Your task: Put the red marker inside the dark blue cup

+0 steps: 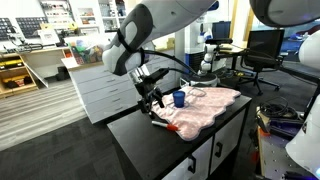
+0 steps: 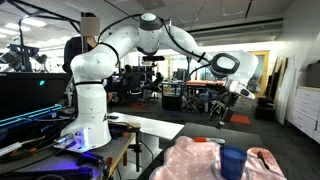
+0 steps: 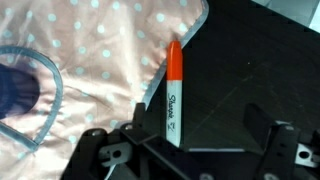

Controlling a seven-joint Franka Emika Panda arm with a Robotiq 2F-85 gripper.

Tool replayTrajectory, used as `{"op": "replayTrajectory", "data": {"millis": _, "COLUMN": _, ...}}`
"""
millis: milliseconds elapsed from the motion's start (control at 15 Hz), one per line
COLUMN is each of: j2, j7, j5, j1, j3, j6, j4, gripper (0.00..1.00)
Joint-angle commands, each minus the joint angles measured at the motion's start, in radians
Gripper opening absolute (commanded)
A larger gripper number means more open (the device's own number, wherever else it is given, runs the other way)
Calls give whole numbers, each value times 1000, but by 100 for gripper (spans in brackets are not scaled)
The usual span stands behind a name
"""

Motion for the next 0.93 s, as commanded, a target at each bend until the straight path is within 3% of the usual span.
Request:
{"op": "replayTrajectory", "data": {"millis": 0, "j2": -5, "j7": -1, "j5": 5, "j1": 4, "j3": -8, "j6": -4, "j4": 3, "gripper": 100}}
{"op": "replayTrajectory", "data": {"millis": 867, "j2": 10, "j7": -1, "j5": 5, "j1": 19, "j3": -41, "j6": 27, "j4": -24, "gripper": 100}}
